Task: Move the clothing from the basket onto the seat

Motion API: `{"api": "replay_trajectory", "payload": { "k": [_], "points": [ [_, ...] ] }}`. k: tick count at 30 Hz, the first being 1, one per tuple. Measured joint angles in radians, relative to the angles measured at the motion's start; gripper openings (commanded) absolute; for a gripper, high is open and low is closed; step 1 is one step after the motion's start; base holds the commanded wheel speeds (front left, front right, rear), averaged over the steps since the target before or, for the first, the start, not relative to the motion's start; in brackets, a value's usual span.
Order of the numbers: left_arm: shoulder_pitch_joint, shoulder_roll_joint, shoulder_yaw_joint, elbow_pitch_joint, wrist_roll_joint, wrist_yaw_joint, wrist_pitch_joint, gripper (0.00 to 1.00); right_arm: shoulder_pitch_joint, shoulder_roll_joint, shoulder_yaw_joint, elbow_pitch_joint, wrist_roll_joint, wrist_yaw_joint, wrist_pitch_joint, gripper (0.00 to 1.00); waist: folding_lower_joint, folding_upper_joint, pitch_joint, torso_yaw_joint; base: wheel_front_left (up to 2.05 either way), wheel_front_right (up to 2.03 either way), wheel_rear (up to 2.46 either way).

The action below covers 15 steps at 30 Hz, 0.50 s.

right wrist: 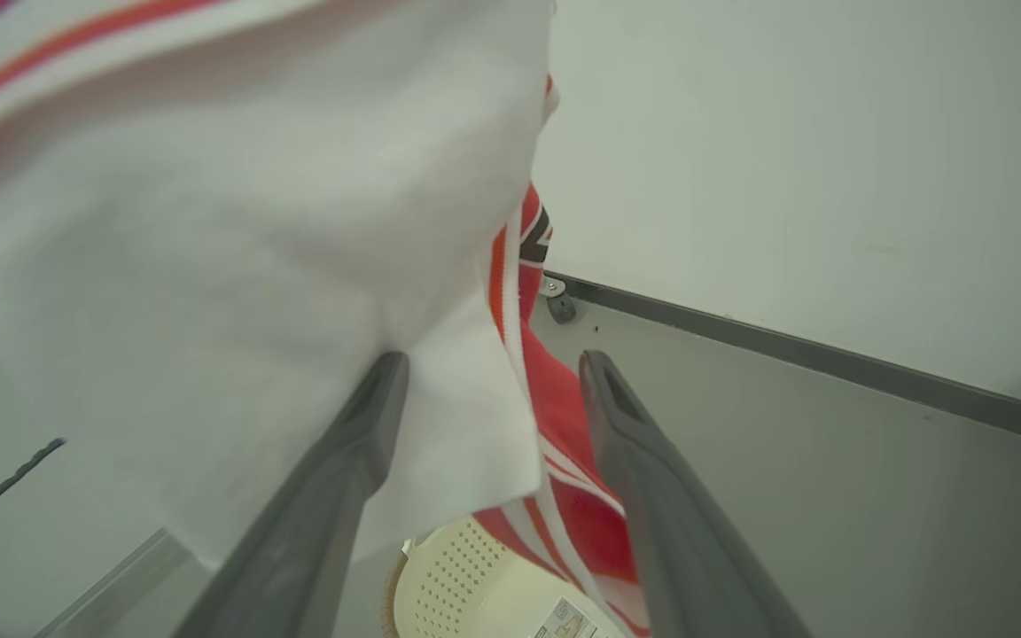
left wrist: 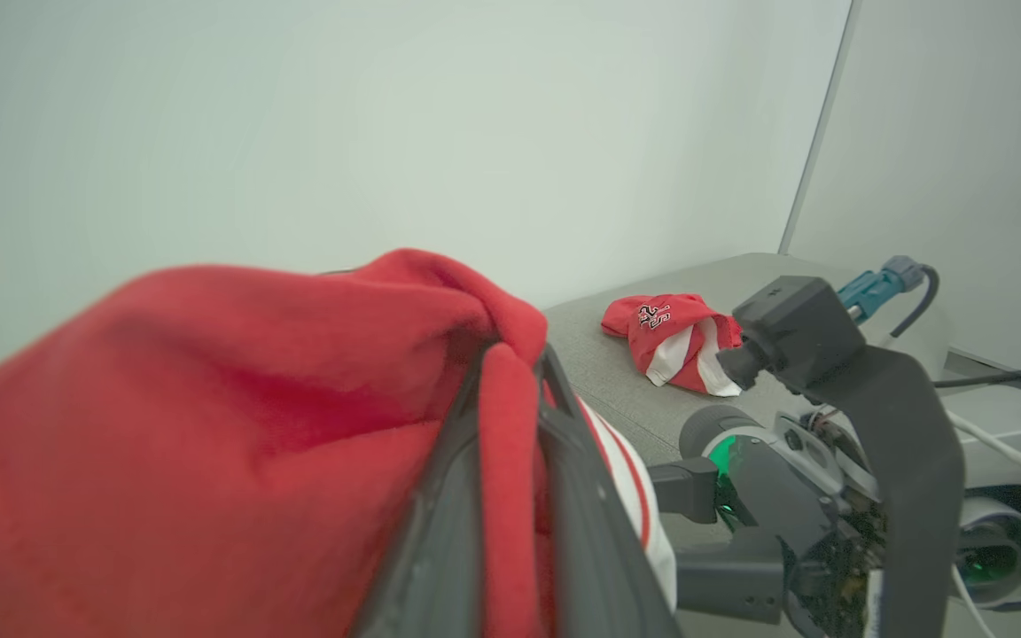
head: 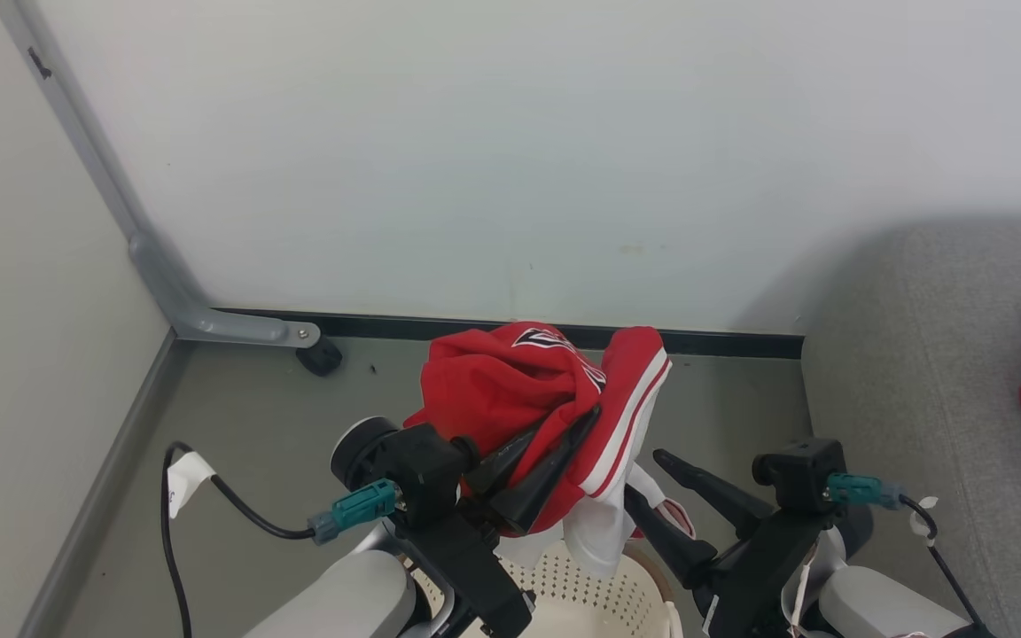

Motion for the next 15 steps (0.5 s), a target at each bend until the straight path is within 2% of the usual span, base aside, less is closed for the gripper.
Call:
{"api": "replay_trajectory", "payload": {
  "k": [9, 15],
  "points": [
    [-0.001, 0.003, -0.011, -0.024, 0.000, 0.000, 0.000, 0.00, -0.085, -0.005, 0.150, 0.004, 0.126, 0.000, 0.054, 1.00, 0.0000, 0.0000, 0.011, 0.047, 0.00, 0.00, 0.00],
    [-0.004, 0.018, -0.011, -0.024, 0.000, 0.000, 0.000, 0.00, -0.149, 0.031, 0.230, -0.026, 0.177, 0.000, 0.060, 1.00, 0.0000, 0.0000, 0.019, 0.059, 0.00, 0.00, 0.00]
  ]
}}
